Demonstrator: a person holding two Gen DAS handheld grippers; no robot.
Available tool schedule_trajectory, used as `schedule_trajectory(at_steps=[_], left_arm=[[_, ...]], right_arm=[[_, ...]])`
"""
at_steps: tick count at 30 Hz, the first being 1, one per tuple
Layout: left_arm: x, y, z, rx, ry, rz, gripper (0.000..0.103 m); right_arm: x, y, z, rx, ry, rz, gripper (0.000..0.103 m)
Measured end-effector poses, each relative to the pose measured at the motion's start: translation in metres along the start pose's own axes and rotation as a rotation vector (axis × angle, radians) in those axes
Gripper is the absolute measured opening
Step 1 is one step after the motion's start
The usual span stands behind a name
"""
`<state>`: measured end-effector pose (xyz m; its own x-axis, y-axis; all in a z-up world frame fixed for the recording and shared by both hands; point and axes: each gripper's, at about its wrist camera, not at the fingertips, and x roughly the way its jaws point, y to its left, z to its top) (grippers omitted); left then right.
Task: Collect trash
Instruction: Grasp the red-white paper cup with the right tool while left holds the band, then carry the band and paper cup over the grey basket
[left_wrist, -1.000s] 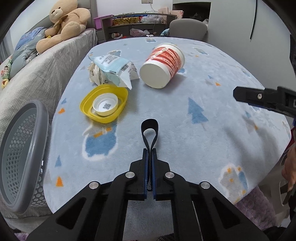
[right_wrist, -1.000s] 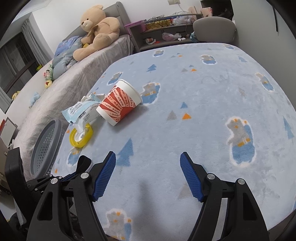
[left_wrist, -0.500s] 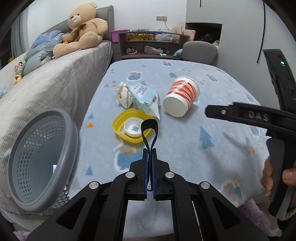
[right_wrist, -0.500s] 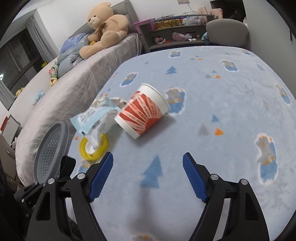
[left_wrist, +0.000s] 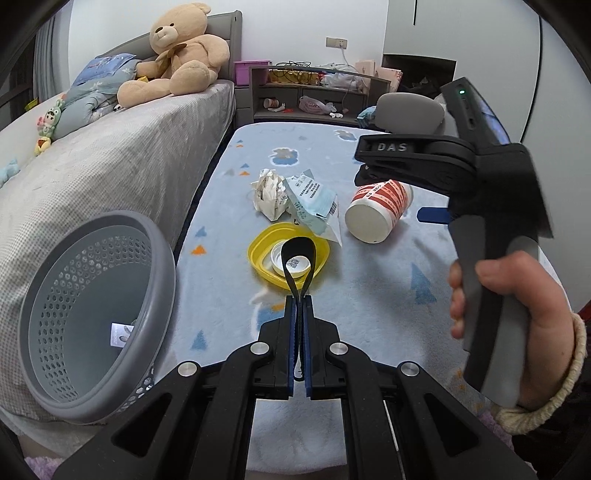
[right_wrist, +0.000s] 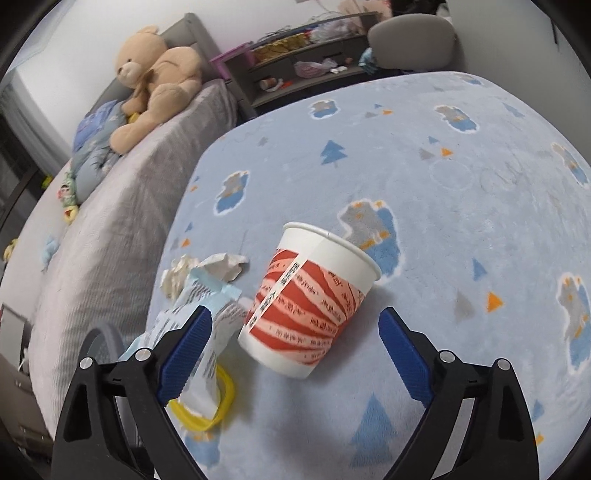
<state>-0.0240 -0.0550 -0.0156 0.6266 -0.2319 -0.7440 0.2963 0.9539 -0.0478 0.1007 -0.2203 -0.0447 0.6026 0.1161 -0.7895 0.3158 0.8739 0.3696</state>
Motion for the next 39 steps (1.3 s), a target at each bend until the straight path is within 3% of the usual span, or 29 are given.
schedule_trajectory(at_steps=[6, 8, 10, 18, 31, 39], left_arm=[[0.0, 0.005, -0.001, -0.011, 0.006, -0.003, 0.004], [0.0, 0.006, -0.001, -0.012, 0.006, -0.003, 0.004], [0.0, 0.006, -0.001, -0.012, 0.006, -0.003, 0.004], [0.0, 0.006, -0.002, -0.013, 0.009, -0.002, 0.004], [0.001, 0.007, -0.004, -0.017, 0.019, 0.013, 0.004], [-0.01, 0.033, 0.0, -0.073, 0.01, 0.051, 0.004]], right_arm=[[0.025, -0.006, 0.002, 0.045, 0.062, -0.025, 0.09], [0.028, -0.008, 0.0, 0.043, 0.066, -0.015, 0.085], [0.028, -0.009, -0.001, 0.029, 0.077, 0.015, 0.071], [0.007, -0.01, -0.008, -0.047, 0.041, 0.031, 0.063], [-0.039, -0.027, -0.029, -0.139, -0.001, 0.042, 0.063], [-0.061, -0.01, -0.045, -0.218, -0.005, 0.09, 0.063]])
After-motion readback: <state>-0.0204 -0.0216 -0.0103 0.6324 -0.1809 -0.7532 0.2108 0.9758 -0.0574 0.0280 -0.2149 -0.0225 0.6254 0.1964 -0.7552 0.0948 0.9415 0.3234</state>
